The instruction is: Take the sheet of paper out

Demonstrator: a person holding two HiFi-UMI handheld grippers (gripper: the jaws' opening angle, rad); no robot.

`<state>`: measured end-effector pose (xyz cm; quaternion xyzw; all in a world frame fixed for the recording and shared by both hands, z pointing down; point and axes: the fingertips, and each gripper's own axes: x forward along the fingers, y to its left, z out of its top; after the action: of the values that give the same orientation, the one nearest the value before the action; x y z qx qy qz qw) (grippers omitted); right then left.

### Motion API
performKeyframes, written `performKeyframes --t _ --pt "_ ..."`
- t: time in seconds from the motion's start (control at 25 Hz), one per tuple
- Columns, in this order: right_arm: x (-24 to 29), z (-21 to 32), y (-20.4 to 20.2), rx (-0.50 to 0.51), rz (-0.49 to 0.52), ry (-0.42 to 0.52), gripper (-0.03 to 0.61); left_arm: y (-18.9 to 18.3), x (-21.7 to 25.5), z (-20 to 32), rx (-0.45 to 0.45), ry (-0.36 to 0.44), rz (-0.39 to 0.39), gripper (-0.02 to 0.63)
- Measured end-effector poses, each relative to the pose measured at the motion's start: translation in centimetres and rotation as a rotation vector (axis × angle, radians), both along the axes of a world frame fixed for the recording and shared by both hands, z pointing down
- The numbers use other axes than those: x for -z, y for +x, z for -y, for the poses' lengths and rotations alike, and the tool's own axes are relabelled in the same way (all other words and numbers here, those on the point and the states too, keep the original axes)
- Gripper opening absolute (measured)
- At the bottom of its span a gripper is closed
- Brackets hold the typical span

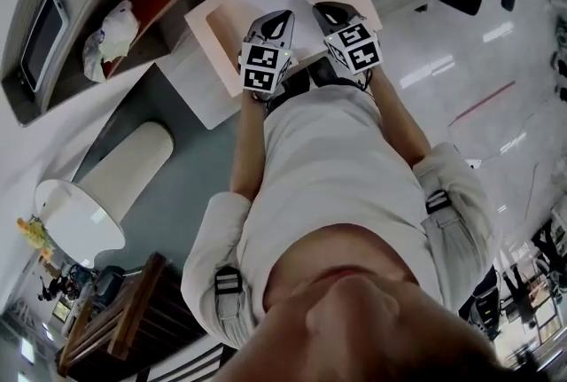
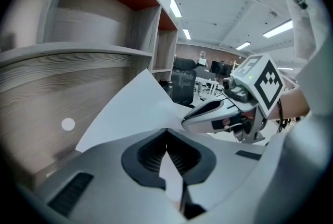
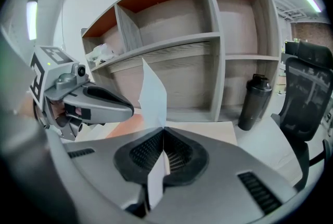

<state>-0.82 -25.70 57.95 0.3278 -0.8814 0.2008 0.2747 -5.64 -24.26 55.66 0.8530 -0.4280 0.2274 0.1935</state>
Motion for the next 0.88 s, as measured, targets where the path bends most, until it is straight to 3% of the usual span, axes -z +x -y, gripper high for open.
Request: performKeyframes --t 0.72,0.88 --pt "7.4 -0.3 -3.5 0.247 0.101 0.115 0.021 -3.1 7.0 -2.6 0.248 0.082 0.031 0.017" --pt "9.7 -0.9 -5.5 0.274 0.153 0.132 0.021 -5.2 9.3 -3.3 0.307 0.111 -0.015 0.017"
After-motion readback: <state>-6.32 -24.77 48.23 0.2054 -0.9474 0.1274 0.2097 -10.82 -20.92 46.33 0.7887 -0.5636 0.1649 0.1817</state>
